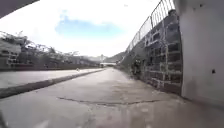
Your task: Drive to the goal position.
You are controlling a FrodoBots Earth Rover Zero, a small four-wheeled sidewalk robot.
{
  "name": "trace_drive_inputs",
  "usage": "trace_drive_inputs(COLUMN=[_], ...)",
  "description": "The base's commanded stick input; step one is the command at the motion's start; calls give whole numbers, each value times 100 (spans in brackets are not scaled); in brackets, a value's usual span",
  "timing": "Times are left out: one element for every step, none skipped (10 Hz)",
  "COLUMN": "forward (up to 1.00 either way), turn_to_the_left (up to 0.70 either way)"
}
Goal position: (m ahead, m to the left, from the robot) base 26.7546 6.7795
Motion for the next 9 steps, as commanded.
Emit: trace_drive_inputs(forward=[100,100,100,100,100,100,100,100,100], turn_to_the_left=[0,0,0,0,0,0,0,0,0])
